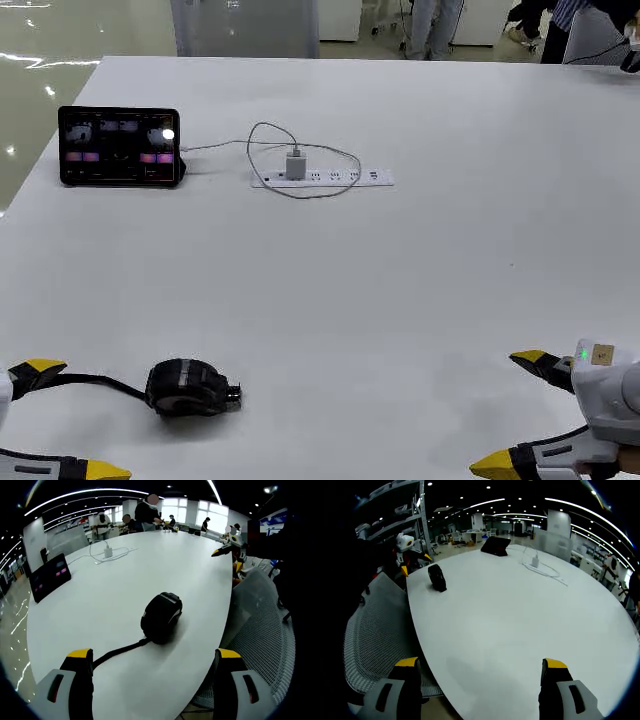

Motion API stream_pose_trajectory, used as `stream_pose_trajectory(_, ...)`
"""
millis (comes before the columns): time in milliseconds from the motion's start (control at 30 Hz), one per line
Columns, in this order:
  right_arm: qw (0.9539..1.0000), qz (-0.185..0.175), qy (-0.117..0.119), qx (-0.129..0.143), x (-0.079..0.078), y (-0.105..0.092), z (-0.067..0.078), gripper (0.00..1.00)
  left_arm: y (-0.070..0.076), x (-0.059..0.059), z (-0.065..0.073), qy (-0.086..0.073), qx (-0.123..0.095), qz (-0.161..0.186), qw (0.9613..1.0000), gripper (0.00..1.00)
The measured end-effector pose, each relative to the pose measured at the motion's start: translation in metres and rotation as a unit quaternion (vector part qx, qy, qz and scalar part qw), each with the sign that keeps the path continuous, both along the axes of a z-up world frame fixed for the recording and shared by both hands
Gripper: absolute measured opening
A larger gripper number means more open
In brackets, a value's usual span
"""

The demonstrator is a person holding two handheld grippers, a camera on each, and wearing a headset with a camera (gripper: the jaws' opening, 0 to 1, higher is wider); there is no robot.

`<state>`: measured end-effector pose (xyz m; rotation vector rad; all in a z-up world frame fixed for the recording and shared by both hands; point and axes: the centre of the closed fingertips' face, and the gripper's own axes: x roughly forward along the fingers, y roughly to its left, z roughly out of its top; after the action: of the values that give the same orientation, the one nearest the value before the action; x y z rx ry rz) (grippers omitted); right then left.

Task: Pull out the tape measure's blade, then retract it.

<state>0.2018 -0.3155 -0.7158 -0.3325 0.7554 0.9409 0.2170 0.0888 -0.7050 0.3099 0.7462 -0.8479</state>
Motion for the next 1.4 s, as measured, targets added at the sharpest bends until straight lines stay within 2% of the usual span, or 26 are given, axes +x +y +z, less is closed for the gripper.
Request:
stream_pose_trajectory(33, 1.0, 0.003, 0.0, 0.0, 0.0, 0.002, 0.0, 0.99, -0.004, 0.001, 0.002, -0.005, -0.005, -0.003, 1.0, 0.99)
stream_pose_trajectory(100, 0.9999, 0.013, 0.001, 0.003, 0.001, 0.008, 0.0, 0.99, -0.01, 0.0, 0.003, -0.002, -0.007, -0.022, 0.9997, 0.99)
stream_pose_trajectory(200, 0.9996, 0.027, -0.001, 0.001, 0.002, 0.017, 0.0, 0.99, -0.015, 0.002, 0.002, 0.0, 0.004, -0.04, 0.9992, 0.99)
stream_pose_trajectory(300, 0.9996, 0.028, 0.007, 0.0, 0.005, 0.025, -0.002, 0.99, -0.019, 0.005, 0.0, 0.012, 0.011, -0.056, 0.9983, 0.99)
stream_pose_trajectory(333, 0.9995, 0.03, 0.007, 0.001, 0.007, 0.03, -0.003, 0.99, -0.02, 0.006, -0.002, 0.015, 0.018, -0.063, 0.9977, 0.99)
stream_pose_trajectory(367, 0.9995, 0.03, 0.008, 0.001, 0.008, 0.033, -0.003, 0.99, -0.021, 0.008, -0.003, 0.01, 0.023, -0.073, 0.997, 0.99)
stream_pose_trajectory(400, 0.9994, 0.033, 0.007, 0.0, 0.009, 0.038, -0.003, 0.99, -0.021, 0.01, -0.006, 0.003, 0.041, -0.089, 0.9952, 0.99)
stream_pose_trajectory(433, 0.9994, 0.035, 0.004, -0.001, 0.009, 0.041, -0.004, 0.99, -0.022, 0.01, -0.006, 0.003, 0.048, -0.095, 0.9943, 0.98)
stream_pose_trajectory(533, 0.9991, 0.042, 0.002, 0.002, 0.012, 0.051, -0.005, 0.99, -0.027, 0.013, -0.01, 0.011, 0.051, -0.103, 0.9933, 0.98)
stream_pose_trajectory(867, 0.9978, 0.065, -0.006, 0.011, 0.022, 0.089, -0.009, 0.99, -0.043, 0.023, -0.016, 0.014, 0.066, -0.144, 0.9873, 0.98)
stream_pose_trajectory(933, 0.9971, 0.073, -0.01, 0.017, 0.025, 0.099, -0.009, 0.99, -0.049, 0.026, -0.016, 0.017, 0.053, -0.153, 0.9866, 0.99)
stream_pose_trajectory(1000, 0.997, 0.075, -0.014, 0.014, 0.03, 0.106, -0.01, 0.99, -0.054, 0.028, -0.017, 0.016, 0.052, -0.158, 0.9859, 0.99)
stream_pose_trajectory(1100, 0.9959, 0.087, -0.02, 0.016, 0.036, 0.118, -0.011, 0.99, -0.056, 0.031, -0.021, 0.006, 0.077, -0.174, 0.9818, 0.97)
stream_pose_trajectory(1200, 0.9948, 0.098, -0.023, 0.016, 0.039, 0.128, -0.012, 0.99, -0.059, 0.033, -0.022, 0.005, 0.08, -0.182, 0.9801, 0.93)
stream_pose_trajectory(1267, 0.9938, 0.107, -0.024, 0.016, 0.04, 0.136, -0.013, 0.99, -0.061, 0.033, -0.022, 0.0, 0.087, -0.193, 0.9774, 0.93)
stream_pose_trajectory(1300, 0.9934, 0.111, -0.024, 0.015, 0.04, 0.139, -0.013, 0.99, -0.061, 0.034, -0.024, 0.0, 0.089, -0.198, 0.9762, 0.92)
stream_pose_trajectory(1333, 0.9925, 0.118, -0.027, 0.015, 0.041, 0.143, -0.013, 0.99, -0.063, 0.032, -0.025, 0.006, 0.088, -0.213, 0.9732, 0.92)
stream_pose_trajectory(1400, 0.9915, 0.127, -0.026, 0.013, 0.041, 0.15, -0.015, 0.99, -0.066, 0.031, -0.028, 0.011, 0.089, -0.224, 0.9705, 0.94)
